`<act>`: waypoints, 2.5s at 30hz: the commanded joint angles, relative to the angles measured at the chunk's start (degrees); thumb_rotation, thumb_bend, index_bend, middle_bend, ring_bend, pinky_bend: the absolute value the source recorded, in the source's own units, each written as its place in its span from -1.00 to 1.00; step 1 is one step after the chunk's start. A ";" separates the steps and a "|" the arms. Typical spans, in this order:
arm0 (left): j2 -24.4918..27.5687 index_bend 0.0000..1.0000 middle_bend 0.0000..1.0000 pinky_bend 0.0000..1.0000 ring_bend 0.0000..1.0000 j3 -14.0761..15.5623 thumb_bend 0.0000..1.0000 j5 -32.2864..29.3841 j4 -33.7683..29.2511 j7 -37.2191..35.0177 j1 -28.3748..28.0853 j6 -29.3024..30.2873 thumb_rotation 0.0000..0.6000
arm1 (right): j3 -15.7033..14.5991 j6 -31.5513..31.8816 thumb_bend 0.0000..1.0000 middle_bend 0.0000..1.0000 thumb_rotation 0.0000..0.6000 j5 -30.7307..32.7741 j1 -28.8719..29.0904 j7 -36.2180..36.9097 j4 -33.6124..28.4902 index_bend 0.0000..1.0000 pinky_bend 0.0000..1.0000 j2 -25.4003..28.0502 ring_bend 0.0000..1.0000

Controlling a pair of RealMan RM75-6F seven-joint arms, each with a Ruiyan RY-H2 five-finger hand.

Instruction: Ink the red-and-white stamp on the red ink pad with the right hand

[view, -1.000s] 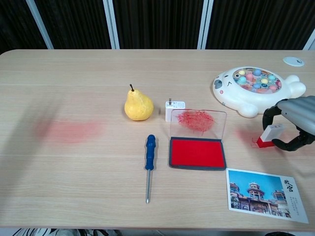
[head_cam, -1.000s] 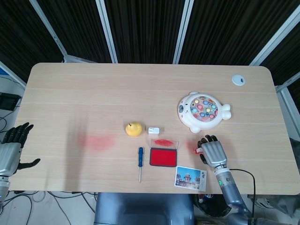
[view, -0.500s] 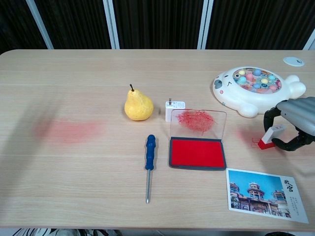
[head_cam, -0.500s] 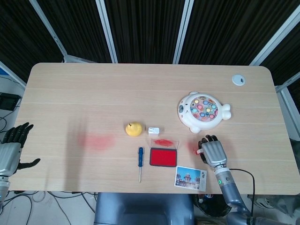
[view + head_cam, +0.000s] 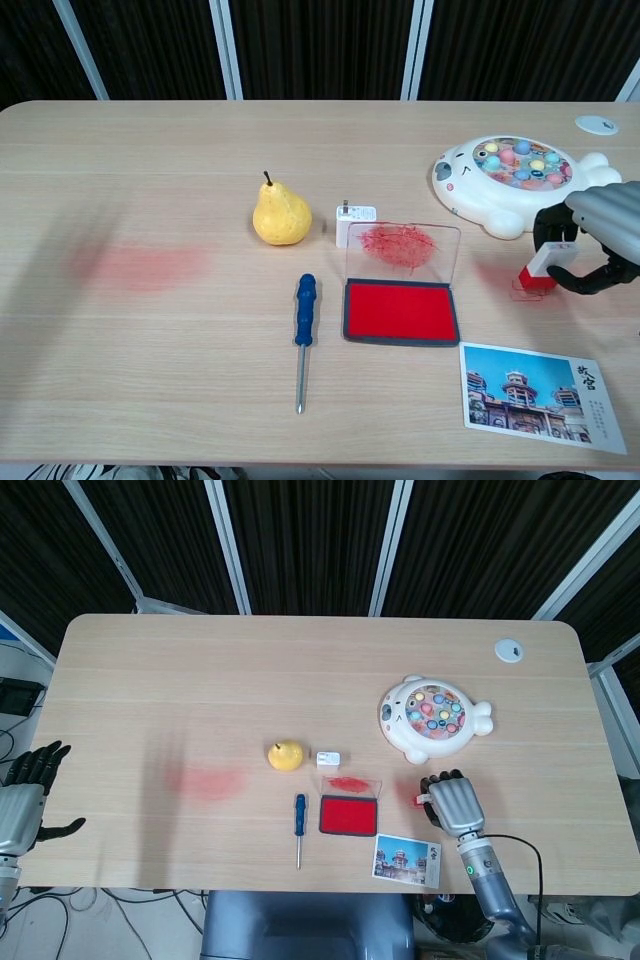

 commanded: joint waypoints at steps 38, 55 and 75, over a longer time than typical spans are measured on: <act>1.07 -1.00 -1.00 -1.00 -1.00 0.09 -1.00 -0.25 -0.53 -1.21 -0.33 -1.05 1.00 | 2.11 -0.49 0.25 0.25 1.00 11.48 7.34 -31.47 -18.00 0.52 -0.08 -12.93 -0.03; 1.26 -1.00 -1.00 -1.00 -1.00 0.09 -1.00 -0.89 -0.94 -1.35 -0.57 -1.82 1.00 | 2.81 0.00 0.25 0.25 1.00 12.35 9.33 -28.95 -11.78 0.52 -0.08 -18.15 -0.03; 1.51 -1.00 -1.00 -1.00 -1.00 0.11 -1.00 -1.31 -1.30 -1.66 -0.75 -2.35 1.00 | 2.35 -0.07 0.26 0.26 1.00 13.86 10.15 -27.64 -5.47 0.54 -0.08 -21.37 -0.02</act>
